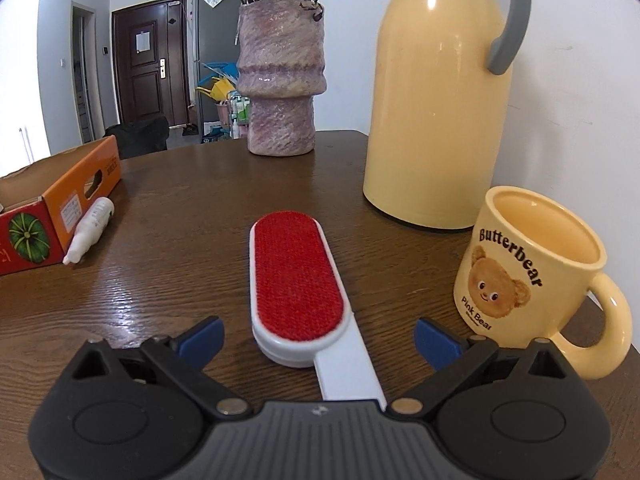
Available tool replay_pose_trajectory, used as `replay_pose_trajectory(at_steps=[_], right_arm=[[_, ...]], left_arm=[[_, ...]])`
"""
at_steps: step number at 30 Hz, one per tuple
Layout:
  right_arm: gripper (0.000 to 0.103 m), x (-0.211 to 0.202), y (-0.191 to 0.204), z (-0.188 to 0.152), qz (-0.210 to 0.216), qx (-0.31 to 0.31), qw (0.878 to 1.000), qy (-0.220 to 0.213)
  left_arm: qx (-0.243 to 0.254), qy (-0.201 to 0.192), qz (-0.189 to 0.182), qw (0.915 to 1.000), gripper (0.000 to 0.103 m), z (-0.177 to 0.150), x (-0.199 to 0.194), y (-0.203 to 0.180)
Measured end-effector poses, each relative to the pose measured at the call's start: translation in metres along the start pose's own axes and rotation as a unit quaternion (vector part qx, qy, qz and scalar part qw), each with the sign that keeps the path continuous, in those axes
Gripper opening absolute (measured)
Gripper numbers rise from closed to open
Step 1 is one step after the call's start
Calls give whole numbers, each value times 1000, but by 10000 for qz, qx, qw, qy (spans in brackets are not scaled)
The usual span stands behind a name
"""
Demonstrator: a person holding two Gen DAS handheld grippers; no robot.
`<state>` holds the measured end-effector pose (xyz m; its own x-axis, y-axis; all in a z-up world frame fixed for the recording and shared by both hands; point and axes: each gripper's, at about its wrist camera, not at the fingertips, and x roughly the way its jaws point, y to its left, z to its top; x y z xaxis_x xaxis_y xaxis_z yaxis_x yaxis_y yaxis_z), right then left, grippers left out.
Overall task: Organize rigid objects
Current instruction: 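Grasp the green spray bottle with the left tool while the right tool grasps the red lint brush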
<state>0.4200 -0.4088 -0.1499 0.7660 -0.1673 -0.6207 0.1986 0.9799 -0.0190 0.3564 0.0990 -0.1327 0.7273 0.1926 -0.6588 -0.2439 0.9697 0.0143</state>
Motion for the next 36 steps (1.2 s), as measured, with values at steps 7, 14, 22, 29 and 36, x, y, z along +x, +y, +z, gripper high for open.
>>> replay_pose_trajectory(at_steps=[7,14,22,29,36], right_arm=[[101,11,3,3,-99,49,9999,66],[101,17,4,6,-105,123,9998,110],[101,20,7,6,-138,105,9998,87],[101,20,8,6,-116,121,9998,60],[87,29,12,11,-78,206,9997,117]], left_arm=[[-27,-71,49,10000,103,11,17,-1],[-23,-25,14,10000,102,13,26,-1],[52,58,-63,10000,71,15,34,-2],[78,-69,-145,9998,32,13,28,-2],[13,-116,-56,9999,32,12,22,-3]])
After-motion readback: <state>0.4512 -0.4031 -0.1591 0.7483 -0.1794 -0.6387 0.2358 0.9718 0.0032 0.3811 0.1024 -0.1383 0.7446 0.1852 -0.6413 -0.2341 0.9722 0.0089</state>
